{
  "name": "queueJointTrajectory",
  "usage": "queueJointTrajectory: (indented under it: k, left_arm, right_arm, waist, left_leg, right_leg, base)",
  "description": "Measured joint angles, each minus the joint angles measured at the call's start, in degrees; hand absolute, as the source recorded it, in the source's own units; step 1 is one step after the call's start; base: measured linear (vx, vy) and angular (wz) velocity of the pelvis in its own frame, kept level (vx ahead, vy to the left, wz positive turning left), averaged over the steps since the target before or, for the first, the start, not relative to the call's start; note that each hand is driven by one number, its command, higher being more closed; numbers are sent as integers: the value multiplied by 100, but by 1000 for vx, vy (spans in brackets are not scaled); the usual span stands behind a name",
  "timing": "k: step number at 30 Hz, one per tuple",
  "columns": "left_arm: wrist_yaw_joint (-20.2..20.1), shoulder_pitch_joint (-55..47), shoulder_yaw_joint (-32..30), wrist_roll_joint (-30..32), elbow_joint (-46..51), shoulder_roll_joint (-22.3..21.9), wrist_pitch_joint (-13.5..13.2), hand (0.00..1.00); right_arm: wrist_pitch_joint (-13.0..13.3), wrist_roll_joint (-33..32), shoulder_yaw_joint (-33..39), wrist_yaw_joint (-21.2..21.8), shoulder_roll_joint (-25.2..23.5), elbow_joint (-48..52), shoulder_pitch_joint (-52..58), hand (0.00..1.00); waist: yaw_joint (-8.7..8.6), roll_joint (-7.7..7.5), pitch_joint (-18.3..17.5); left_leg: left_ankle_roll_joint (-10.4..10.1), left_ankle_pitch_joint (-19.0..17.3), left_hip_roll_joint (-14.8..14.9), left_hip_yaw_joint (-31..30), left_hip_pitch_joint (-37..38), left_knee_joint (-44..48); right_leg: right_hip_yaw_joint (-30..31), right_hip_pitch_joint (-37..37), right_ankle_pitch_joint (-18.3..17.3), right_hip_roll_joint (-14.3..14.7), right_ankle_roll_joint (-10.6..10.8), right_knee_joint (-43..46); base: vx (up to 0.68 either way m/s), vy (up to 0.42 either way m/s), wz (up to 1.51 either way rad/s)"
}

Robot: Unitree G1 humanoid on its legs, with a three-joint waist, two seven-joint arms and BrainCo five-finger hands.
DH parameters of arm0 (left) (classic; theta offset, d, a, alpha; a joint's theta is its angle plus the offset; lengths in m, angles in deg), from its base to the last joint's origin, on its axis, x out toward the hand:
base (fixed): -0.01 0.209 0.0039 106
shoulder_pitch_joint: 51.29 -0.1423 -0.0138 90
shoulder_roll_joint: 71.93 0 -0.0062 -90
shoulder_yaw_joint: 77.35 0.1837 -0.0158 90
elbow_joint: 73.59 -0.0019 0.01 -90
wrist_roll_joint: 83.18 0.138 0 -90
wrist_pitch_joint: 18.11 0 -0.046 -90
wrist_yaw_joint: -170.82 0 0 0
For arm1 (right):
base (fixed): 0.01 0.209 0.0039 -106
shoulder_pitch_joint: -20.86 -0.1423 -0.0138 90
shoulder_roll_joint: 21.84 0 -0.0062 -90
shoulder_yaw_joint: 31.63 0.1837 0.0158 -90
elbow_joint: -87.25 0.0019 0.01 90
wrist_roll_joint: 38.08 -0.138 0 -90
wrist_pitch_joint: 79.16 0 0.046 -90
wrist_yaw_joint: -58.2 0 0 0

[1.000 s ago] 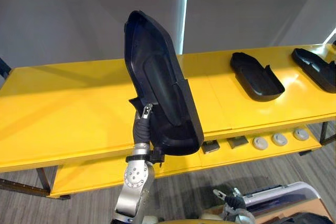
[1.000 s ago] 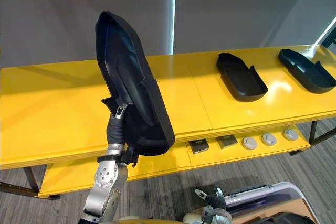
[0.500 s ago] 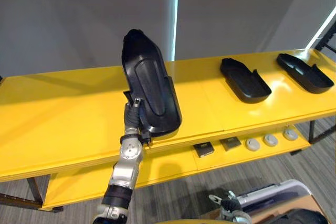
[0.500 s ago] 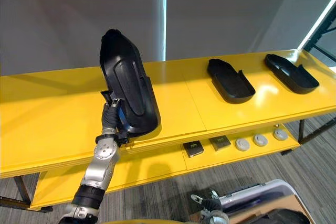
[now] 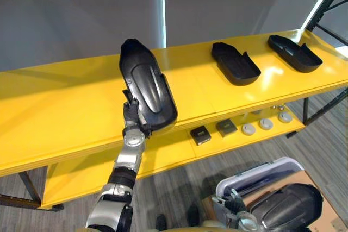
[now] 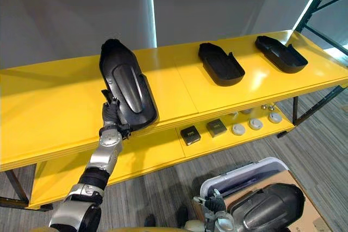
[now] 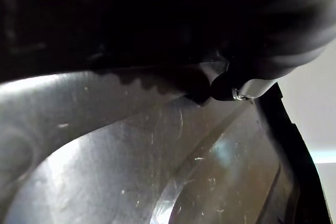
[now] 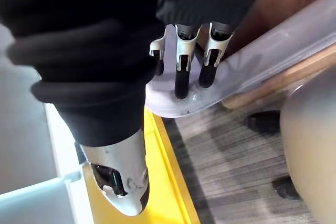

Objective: Walk over and take plastic housings, then place them on the shelf

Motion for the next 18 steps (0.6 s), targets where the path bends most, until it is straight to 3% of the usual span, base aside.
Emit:
queueJointTrajectory:
  k: [3,4,18]
  left_arm:
    - [7,290,-127,-4,-183,77,19,100]
    - [10,408,-200,-2,-241,88,48,0]
    - [262,1121,-510,4,-684,210,119,0]
  right_arm:
    - [0,-1,-13,-3,40,0,8,0]
    - [1,-2,-14,-3,38,1,-2,0]
    - [75,-3,-14,-3,55,0,-48,0]
  waist:
    - [-14,26,26]
    - [-14,25,43]
    - [-76,12,302]
  left_leg:
    - [15,38,15,56,-13,26]
    - [22,42,24,69,-26,28]
    - [86,57,5,-62,77,32]
  right_leg:
    - [87,-38,119,39,-21,-25]
    - [92,-56,133,49,-38,-26]
    - [212,14,184,46,-107,-36]
  base:
    - [47,-4,-18]
    - [82,9,-16]
    - [8,23,-4]
